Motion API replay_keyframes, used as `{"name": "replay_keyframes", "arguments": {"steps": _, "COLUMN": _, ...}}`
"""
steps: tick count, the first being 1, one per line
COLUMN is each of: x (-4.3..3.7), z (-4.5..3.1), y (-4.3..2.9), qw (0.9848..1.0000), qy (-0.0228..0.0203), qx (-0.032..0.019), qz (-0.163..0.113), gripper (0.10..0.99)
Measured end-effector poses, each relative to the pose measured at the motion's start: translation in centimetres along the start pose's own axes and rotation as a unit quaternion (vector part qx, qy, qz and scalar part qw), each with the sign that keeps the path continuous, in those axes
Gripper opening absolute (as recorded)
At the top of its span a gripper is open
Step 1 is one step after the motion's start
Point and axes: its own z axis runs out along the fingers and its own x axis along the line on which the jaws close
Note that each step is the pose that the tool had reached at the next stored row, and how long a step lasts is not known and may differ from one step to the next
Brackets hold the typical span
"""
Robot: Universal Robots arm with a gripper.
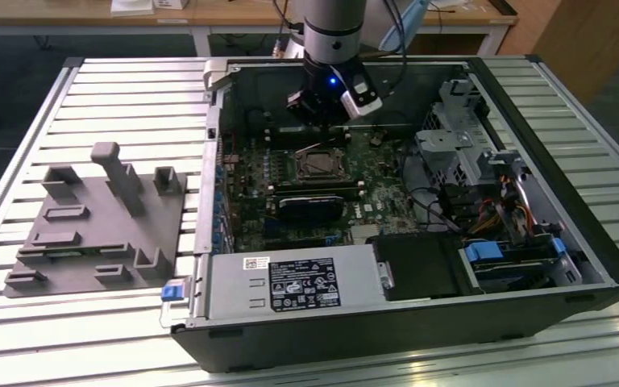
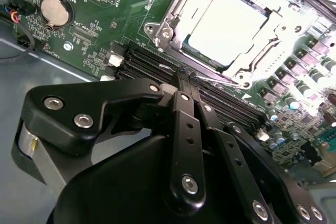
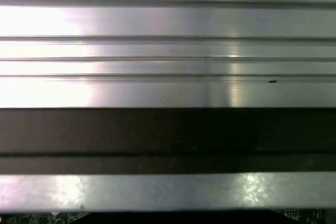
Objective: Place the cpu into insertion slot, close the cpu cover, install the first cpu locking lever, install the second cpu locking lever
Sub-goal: 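Install the first cpu locking lever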
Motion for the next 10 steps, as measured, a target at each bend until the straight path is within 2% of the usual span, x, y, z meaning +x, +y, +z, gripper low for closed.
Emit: {"name": "replay_keyframes", "arguments": {"steps": 10, "x": -0.32, "z": 1.11, "y": -0.03, "qw": 1.0000, "qy": 0.0000, "qx": 0.0004, "qz": 0.000, "gripper": 0.106}}
